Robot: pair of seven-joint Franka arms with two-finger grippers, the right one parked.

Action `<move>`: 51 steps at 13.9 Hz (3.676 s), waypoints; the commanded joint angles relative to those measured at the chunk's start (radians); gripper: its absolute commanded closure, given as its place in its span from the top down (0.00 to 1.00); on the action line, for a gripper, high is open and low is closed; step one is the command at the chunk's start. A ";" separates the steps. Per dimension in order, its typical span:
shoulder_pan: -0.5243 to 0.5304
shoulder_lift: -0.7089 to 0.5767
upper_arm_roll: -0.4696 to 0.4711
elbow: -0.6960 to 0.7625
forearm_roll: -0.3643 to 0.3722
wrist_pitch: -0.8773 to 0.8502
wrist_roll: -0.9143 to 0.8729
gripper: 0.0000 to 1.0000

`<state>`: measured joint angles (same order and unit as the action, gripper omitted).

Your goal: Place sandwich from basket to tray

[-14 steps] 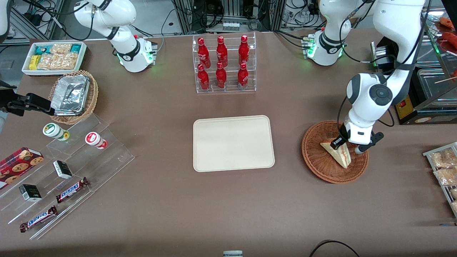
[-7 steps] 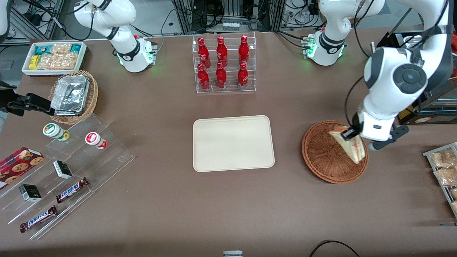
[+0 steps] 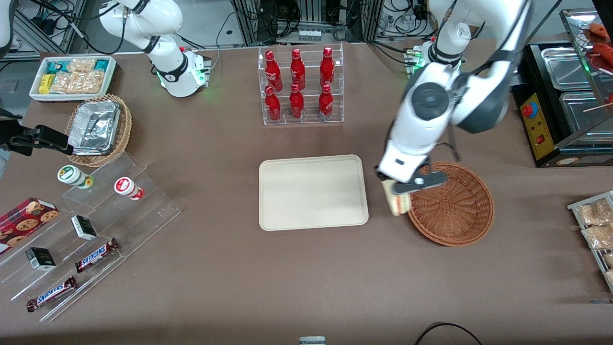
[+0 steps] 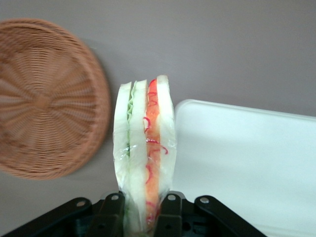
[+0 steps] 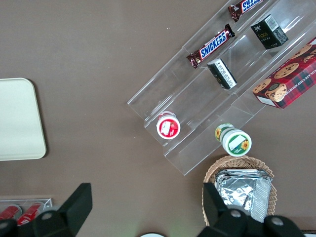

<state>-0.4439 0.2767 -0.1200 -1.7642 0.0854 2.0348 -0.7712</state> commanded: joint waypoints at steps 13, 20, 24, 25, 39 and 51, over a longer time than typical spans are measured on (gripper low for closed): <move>-0.283 0.473 0.020 0.339 0.036 0.186 -0.168 0.00; -0.305 0.509 0.020 0.330 0.096 0.186 -0.180 0.27; -0.302 0.495 0.020 0.331 0.096 0.177 -0.178 0.99; -0.300 0.484 0.022 0.331 0.094 0.165 -0.180 0.99; 0.023 0.069 0.023 0.331 0.060 -0.283 -0.179 1.00; 0.366 -0.189 0.025 0.278 -0.053 -0.567 0.383 1.00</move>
<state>-0.0997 0.1476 -0.0819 -1.4177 0.0510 1.4728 -0.4286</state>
